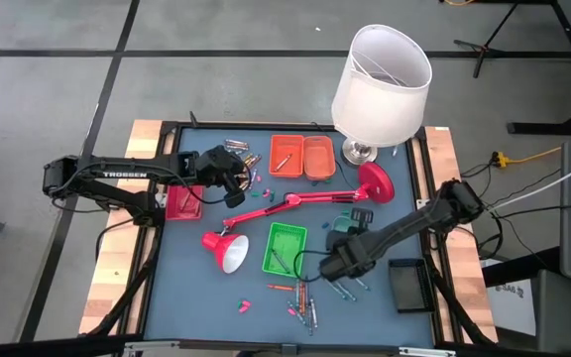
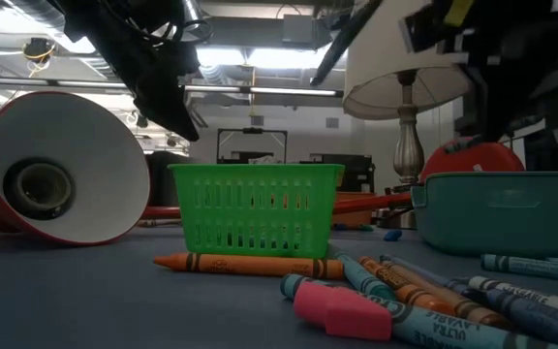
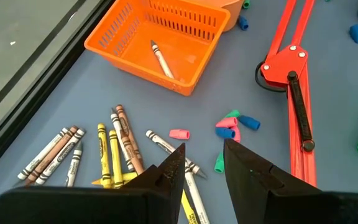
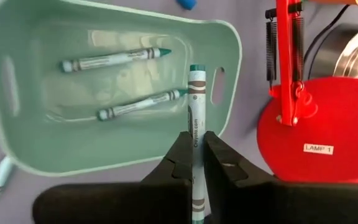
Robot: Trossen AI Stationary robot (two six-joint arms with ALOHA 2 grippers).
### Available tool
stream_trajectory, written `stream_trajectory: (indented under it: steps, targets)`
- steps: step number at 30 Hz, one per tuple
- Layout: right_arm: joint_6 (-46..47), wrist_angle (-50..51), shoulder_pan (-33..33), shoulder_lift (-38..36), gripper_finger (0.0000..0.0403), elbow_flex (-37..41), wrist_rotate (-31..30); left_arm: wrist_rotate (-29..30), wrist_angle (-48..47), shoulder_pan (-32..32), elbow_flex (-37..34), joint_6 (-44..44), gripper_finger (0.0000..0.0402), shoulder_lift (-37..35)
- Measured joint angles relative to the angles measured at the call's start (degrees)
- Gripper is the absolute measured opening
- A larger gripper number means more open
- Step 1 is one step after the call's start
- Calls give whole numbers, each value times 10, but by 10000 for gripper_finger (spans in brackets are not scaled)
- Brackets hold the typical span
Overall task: Sort crayons
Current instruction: Put the green crayon into the light green bin, then put the yellow crayon into the light orange bin
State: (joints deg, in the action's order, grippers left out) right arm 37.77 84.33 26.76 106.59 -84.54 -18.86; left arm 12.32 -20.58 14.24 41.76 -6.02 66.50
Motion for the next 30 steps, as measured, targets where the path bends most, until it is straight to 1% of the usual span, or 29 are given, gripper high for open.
stream_trajectory:
  steps: [4,8,15,22,27,30]
  targets:
    - [-21,-11,-11,0,18,3,0,0,0,0,0,0,94,0]
    - [-23,-23,-14,0,30,3,0,0,0,0,0,-27,94,0]
    - [-23,-33,-14,0,60,3,0,0,-33,0,0,-37,94,9]
    - [-23,-44,-14,0,97,3,-1,0,-49,1,0,-45,94,63]
    - [-23,-51,-13,0,103,3,-1,-3,-49,11,0,-45,94,111]
    - [-23,-51,-13,0,103,3,-1,-22,-46,21,0,-44,94,137]
